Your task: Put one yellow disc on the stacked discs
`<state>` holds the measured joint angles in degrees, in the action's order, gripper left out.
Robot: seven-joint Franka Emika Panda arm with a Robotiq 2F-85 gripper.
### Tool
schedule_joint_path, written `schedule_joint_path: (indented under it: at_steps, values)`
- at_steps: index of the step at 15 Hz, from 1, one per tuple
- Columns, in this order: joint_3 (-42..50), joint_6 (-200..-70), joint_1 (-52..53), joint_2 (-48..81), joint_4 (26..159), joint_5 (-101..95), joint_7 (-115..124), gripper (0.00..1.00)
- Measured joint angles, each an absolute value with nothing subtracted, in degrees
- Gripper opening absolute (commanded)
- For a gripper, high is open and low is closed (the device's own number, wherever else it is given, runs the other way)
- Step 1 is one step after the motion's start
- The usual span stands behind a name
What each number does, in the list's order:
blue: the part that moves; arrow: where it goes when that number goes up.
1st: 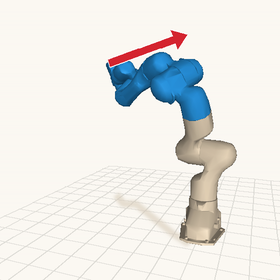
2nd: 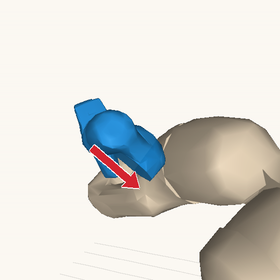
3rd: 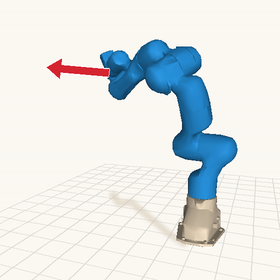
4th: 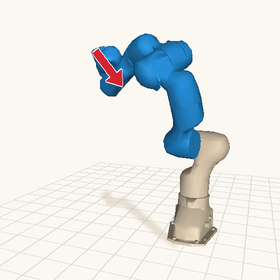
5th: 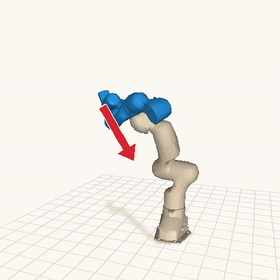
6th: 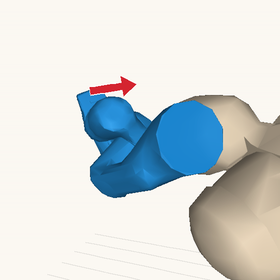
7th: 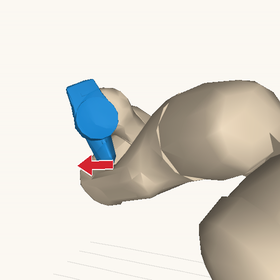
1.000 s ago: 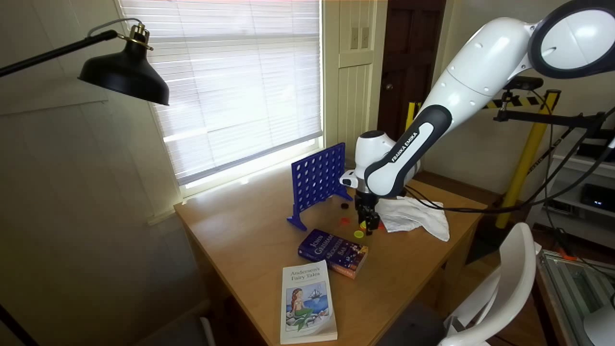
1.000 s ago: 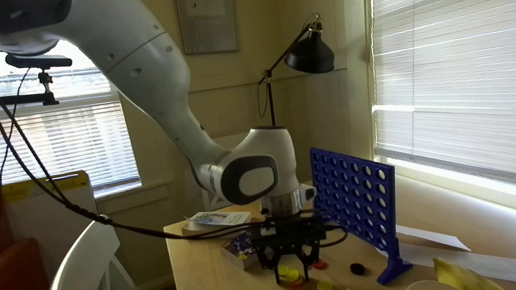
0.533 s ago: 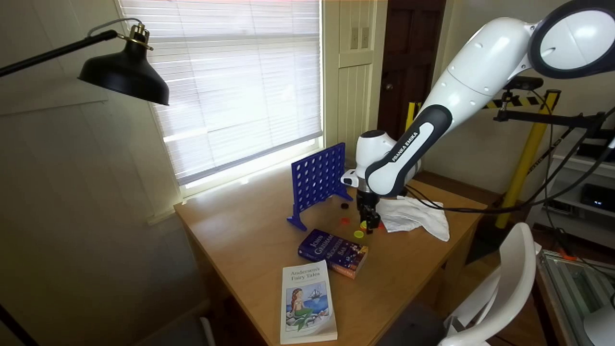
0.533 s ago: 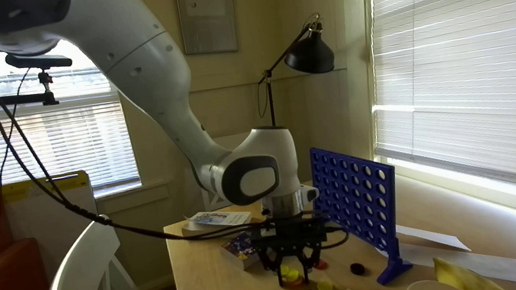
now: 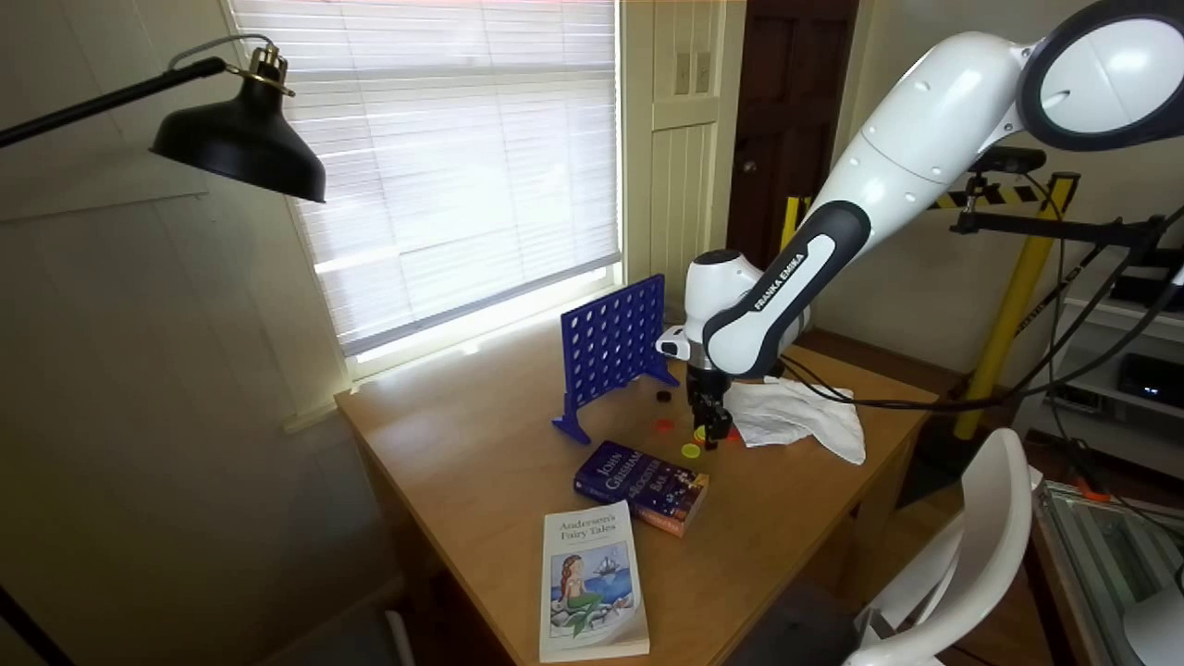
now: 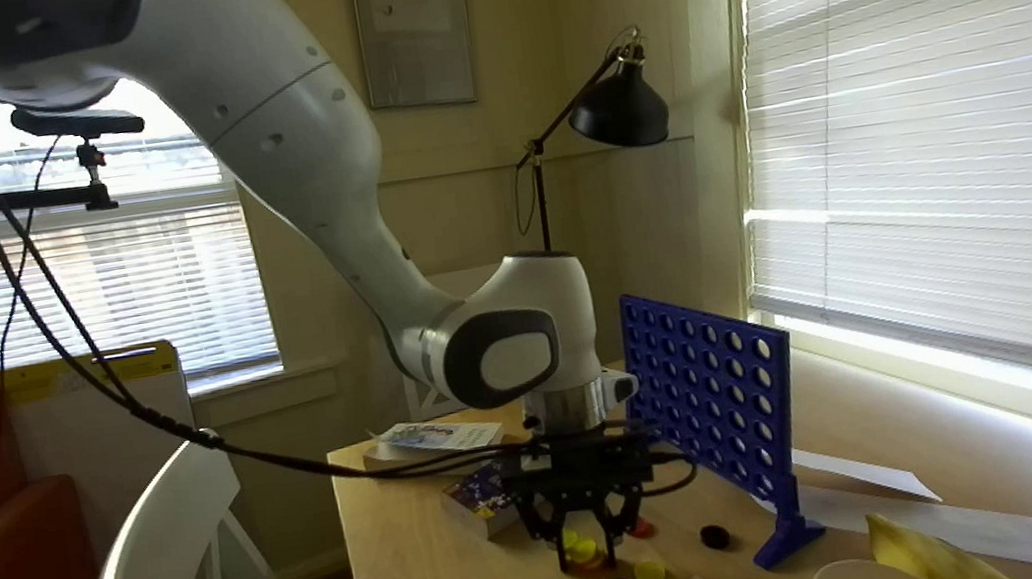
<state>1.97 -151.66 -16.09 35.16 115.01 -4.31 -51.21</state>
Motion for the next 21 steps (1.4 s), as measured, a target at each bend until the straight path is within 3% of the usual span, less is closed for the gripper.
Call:
schedule_joint_path:
  at_steps: [2, 8, 12, 15, 16, 18, 21]
  values:
    - [1.96, -151.54, -16.08, 35.15, 115.00, -4.31, -51.19, 0.37]
    - [1.93, -150.48, -16.04, 35.10, 114.62, -4.33, -51.14, 0.42]
    - [1.96, -150.32, -16.04, 35.11, 114.56, -4.35, -51.08, 0.33]
    - [2.01, -150.14, -15.95, 35.09, 114.51, -4.49, -50.86, 0.47]
    - [2.02, -150.14, -15.93, 35.09, 114.51, -4.61, -50.77, 0.63]
    - [2.05, -150.11, -15.88, 35.09, 114.51, -4.79, -50.72, 0.65]
    - [2.12, -150.11, -15.71, 35.09, 114.51, -4.91, -50.69, 0.78]
